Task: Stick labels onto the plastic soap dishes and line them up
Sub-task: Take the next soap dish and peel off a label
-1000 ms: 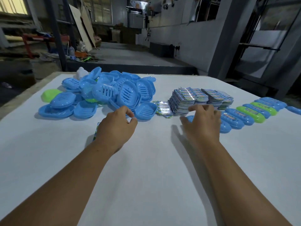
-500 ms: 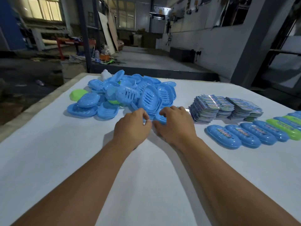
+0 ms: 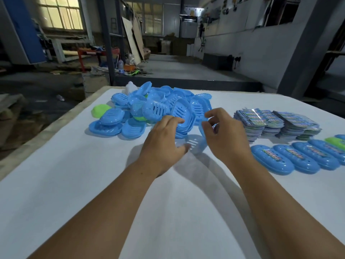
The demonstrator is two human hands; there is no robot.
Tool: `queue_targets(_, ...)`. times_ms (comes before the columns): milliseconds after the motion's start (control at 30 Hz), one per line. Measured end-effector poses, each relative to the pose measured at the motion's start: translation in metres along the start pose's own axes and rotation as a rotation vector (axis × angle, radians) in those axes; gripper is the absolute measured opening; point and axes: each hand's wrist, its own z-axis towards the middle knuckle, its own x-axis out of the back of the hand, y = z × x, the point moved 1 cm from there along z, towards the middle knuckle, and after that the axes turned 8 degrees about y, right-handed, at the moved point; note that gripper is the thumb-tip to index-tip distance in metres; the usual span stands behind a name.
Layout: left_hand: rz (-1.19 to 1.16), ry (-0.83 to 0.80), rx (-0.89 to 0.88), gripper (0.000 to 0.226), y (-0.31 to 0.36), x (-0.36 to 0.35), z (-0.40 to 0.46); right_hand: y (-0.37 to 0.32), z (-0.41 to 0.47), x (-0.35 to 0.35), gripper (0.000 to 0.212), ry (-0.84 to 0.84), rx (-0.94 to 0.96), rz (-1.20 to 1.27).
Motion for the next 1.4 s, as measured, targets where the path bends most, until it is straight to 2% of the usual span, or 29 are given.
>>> queue_targets(67,-0.026,-0.016,-0.027,0.084,0.003,0.0,0.001,0.001,0.003,0.01,0.008,0.066,-0.058,0.142)
queue_targets(133,-0.055,-0.053,-0.025,0.094,0.006,0.0,0.002,0.002,0.006,0.017,0.013,0.041,-0.2,0.324)
queue_targets(267,-0.135,-0.123,0.013,0.087,0.007,0.002,-0.001,0.005,0.01,0.019,0.024,-0.117,-0.542,0.594)
queue_targets(367,-0.124,-0.173,0.047,0.081,0.007,0.004,-0.001,0.011,0.01,0.016,0.025,-0.204,-0.651,0.599)
queue_targets(400,-0.108,-0.189,0.058,0.081,0.007,0.005,-0.001,0.015,0.009,0.015,0.024,-0.225,-0.626,0.504)
queue_targets(467,-0.089,-0.226,0.082,0.081,0.005,0.005,-0.002,0.021,0.008,0.011,0.019,-0.235,-0.444,0.186)
queue_targets(533,-0.068,-0.288,0.104,0.078,0.004,0.005,-0.002,0.021,0.005,0.009,0.016,-0.238,-0.282,0.063)
queue_targets(633,-0.002,-0.365,0.152,0.076,0.003,0.005,-0.002,0.014,-0.001,0.01,0.021,-0.423,-0.204,0.164)
queue_targets(733,0.014,-0.383,0.229,0.069,0.0,0.007,-0.002,0.012,-0.007,0.009,0.034,-0.641,-0.106,0.084)
queue_targets(800,0.057,-0.401,0.239,0.061,0.0,0.009,-0.001,0.012,-0.01,0.008,0.04,-0.697,-0.086,0.064)
queue_targets(900,0.086,-0.472,0.238,0.069,-0.001,0.014,0.0,0.013,-0.01,0.007,0.042,-0.719,-0.012,0.001)
queue_targets(967,-0.002,-0.526,0.3,0.079,-0.003,0.019,0.003,0.014,-0.01,0.007,0.041,-0.727,0.01,-0.012)
queue_targets(1000,-0.062,-0.516,0.352,0.076,-0.005,0.023,0.005,0.014,-0.01,0.007,0.04,-0.73,0.008,-0.015)
queue_targets(1067,-0.074,-0.4,0.439,0.055,-0.009,0.029,0.009,0.014,-0.01,0.007,0.041,-0.739,-0.037,-0.002)
queue_targets(1133,0.111,-0.267,0.498,0.035,-0.014,0.035,0.011,0.012,-0.012,0.008,0.049,-0.744,-0.096,0.039)
queue_targets(1167,0.21,-0.251,0.504,0.032,-0.016,0.036,0.009,0.012,-0.013,0.008,0.055,-0.737,-0.104,0.044)
queue_targets(1300,0.303,-0.354,0.505,0.05,-0.018,0.034,0.005,0.011,-0.014,0.008,0.065,-0.704,-0.069,-0.006)
queue_targets(1400,0.254,-0.332,0.535,0.067,-0.019,0.036,0.007,0.011,-0.014,0.007,0.067,-0.704,-0.05,-0.024)
